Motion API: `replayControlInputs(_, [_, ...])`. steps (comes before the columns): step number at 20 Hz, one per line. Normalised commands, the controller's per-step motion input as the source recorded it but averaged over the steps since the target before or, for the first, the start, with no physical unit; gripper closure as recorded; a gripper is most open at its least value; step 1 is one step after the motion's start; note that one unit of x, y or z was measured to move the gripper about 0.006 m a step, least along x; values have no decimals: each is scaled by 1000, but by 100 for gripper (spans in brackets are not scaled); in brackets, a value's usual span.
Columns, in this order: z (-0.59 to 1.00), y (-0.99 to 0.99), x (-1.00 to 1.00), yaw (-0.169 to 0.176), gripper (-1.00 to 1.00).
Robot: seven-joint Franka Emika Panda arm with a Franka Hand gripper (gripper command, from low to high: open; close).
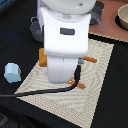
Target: Interact with the objects in diverse but meaningful ways.
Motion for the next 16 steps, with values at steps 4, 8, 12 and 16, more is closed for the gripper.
replayControlInputs(4, [-437, 69, -691, 0, 100])
replayControlInputs(8, [-431, 74, -689, 0, 100])
replayControlInputs(12, [-438, 99, -704, 0, 100])
replayControlInputs(16, [-364, 126, -684, 0, 100])
